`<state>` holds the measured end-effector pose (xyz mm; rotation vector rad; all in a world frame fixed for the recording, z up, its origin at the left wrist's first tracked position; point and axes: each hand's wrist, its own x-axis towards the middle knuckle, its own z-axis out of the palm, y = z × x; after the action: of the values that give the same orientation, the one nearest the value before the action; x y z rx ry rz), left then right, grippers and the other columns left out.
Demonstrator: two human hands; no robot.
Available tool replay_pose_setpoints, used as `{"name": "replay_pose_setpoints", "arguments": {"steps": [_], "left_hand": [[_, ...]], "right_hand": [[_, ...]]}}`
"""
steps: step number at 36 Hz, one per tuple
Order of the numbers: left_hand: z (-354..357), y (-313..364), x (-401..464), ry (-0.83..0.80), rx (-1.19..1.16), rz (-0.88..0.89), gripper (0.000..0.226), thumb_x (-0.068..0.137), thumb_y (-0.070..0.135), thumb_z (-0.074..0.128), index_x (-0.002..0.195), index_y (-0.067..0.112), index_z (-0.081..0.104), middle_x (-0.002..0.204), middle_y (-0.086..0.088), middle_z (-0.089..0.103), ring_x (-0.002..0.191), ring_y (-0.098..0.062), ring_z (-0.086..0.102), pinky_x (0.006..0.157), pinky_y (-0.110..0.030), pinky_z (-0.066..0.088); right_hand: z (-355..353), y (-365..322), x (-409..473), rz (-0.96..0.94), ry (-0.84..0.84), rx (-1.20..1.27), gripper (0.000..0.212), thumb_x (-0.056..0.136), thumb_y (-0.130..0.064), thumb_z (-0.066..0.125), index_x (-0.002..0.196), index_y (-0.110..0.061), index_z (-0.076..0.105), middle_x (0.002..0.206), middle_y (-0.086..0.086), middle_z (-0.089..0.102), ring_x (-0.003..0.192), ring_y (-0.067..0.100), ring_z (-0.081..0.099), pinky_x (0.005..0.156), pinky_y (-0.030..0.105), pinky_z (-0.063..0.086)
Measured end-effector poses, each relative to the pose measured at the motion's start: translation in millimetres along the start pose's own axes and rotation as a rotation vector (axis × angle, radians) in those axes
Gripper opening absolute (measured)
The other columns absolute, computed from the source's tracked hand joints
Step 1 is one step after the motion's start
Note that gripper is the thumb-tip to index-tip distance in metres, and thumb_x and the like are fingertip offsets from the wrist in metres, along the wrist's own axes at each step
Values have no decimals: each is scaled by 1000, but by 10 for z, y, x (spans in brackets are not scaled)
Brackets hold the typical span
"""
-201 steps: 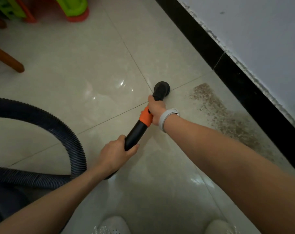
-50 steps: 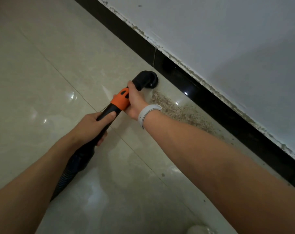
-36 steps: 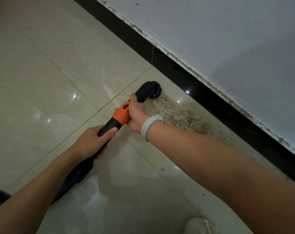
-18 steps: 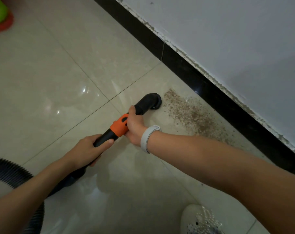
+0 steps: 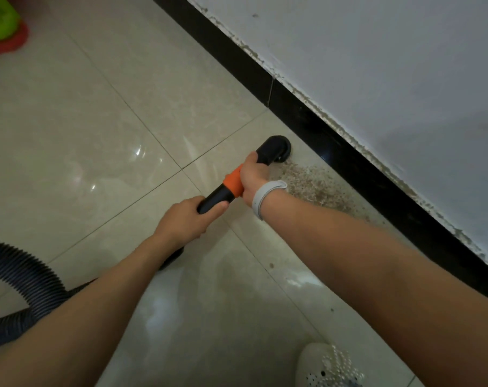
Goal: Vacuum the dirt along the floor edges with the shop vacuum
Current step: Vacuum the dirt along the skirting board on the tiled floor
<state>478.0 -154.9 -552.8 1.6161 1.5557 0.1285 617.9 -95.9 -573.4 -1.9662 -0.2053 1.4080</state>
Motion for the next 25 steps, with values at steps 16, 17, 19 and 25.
{"name": "replay_pose_setpoints", "arguments": {"steps": [16,17,19,25], "left_hand": [[-135,-415,-303,-74,26,-21,57,73,75,56,73,18,53,50,3,55,42,-12,53,52,-32,47],[-173,-481,-344,-84,33,-24,53,76,70,58,72,17,54,49,3,55,41,-11,52,52,-31,46],[-236,-586,-398,-98,52,-21,38,85,53,59,72,17,54,47,2,54,41,-10,51,51,-29,45],[-250,-650,-439,-157,26,-23,31,88,43,60,72,17,54,47,2,53,41,-9,49,50,-27,43]], "right_hand": [[136,431,-342,113,-165,249,63,101,-50,32,145,-5,32,132,31,50,120,41,54,106,48,41],[193,515,-360,137,-160,281,65,96,-56,36,140,-8,36,127,25,56,114,38,58,102,49,46],[322,675,-357,158,-123,273,70,87,-64,39,133,-11,39,123,17,59,109,35,61,97,51,49],[341,782,-373,173,-68,226,69,88,-64,36,128,-8,40,120,17,59,107,36,61,98,51,47]]}}
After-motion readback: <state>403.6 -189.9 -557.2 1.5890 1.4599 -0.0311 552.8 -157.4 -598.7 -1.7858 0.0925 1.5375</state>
